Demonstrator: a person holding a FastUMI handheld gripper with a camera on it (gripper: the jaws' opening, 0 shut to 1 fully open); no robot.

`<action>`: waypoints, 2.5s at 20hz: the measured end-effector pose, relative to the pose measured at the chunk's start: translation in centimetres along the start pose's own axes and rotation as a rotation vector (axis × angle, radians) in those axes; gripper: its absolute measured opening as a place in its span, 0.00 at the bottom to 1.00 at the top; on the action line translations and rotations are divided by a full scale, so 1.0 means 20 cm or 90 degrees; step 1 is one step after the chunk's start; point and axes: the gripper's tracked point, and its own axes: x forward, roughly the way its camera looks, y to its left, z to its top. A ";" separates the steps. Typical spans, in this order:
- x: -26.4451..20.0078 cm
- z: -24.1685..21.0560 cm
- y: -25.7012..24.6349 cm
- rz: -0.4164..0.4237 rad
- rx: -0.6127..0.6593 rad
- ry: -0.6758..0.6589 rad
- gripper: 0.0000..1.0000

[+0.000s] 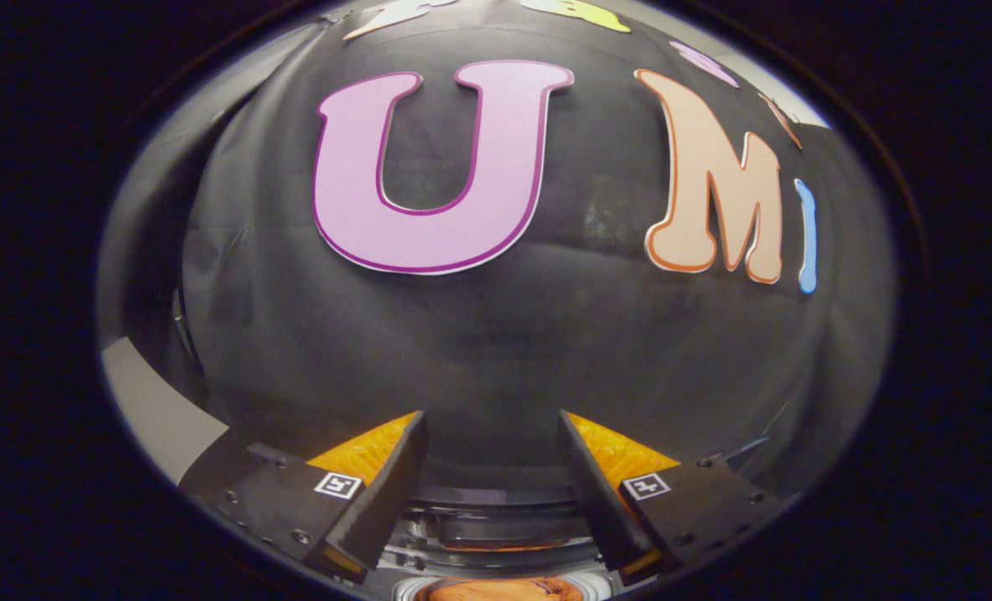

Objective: Put the clothes into the washing machine and then close the washing machine lid.

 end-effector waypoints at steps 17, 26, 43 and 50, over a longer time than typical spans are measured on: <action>-0.31 -0.08 -0.02 0.013 0.017 -0.022 0.98; -0.59 -0.27 -0.01 0.021 0.015 -0.006 0.97; -0.81 -0.44 0.01 0.035 -0.010 0.014 0.97; -0.83 -0.44 -0.03 0.037 -0.002 0.003 0.97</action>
